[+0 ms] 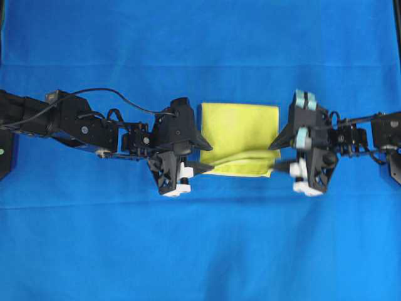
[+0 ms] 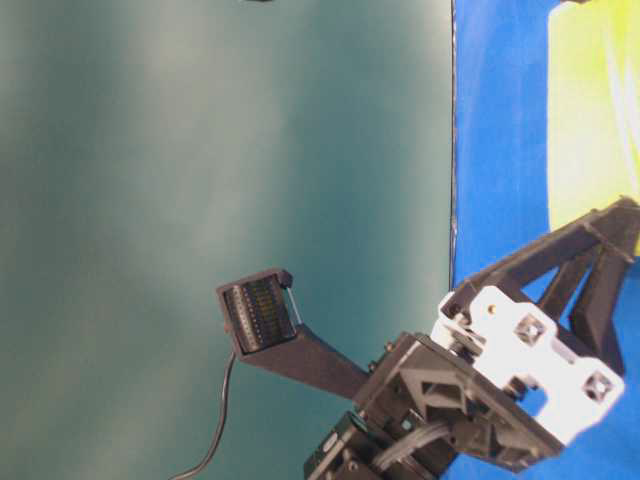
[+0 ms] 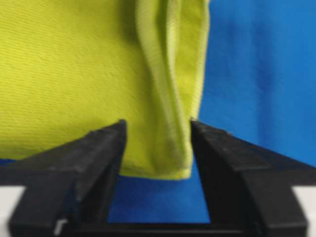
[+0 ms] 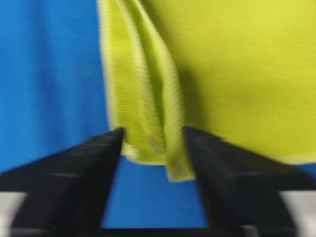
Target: Fold a vertical towel.
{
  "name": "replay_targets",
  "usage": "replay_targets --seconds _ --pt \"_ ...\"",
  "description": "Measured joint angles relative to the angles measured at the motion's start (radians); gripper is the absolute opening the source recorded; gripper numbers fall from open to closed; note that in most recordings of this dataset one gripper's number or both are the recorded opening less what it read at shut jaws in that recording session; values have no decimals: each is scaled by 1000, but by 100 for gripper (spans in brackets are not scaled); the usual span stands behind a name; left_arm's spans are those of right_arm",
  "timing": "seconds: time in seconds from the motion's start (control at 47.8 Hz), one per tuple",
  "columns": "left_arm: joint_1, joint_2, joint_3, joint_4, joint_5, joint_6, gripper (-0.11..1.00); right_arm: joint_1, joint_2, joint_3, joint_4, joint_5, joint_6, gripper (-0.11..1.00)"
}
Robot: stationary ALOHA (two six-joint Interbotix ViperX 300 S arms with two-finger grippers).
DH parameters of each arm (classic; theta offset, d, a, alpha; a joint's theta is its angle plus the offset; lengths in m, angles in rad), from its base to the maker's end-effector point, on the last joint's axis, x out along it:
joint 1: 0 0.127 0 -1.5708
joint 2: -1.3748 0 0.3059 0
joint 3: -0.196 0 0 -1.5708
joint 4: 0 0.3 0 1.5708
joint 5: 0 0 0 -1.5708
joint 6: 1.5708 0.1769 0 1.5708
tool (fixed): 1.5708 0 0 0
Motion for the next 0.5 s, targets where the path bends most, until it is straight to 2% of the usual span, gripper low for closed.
replay_targets --seconds 0.167,0.272,0.502 --pt "-60 -9 12 -2 26 0 52 95 0 -9 6 17 25 49" --pt "-101 -40 25 0 55 3 52 124 -18 -14 9 34 52 50" --pt "-112 -179 60 -2 126 3 52 130 -130 -17 8 48 64 50"
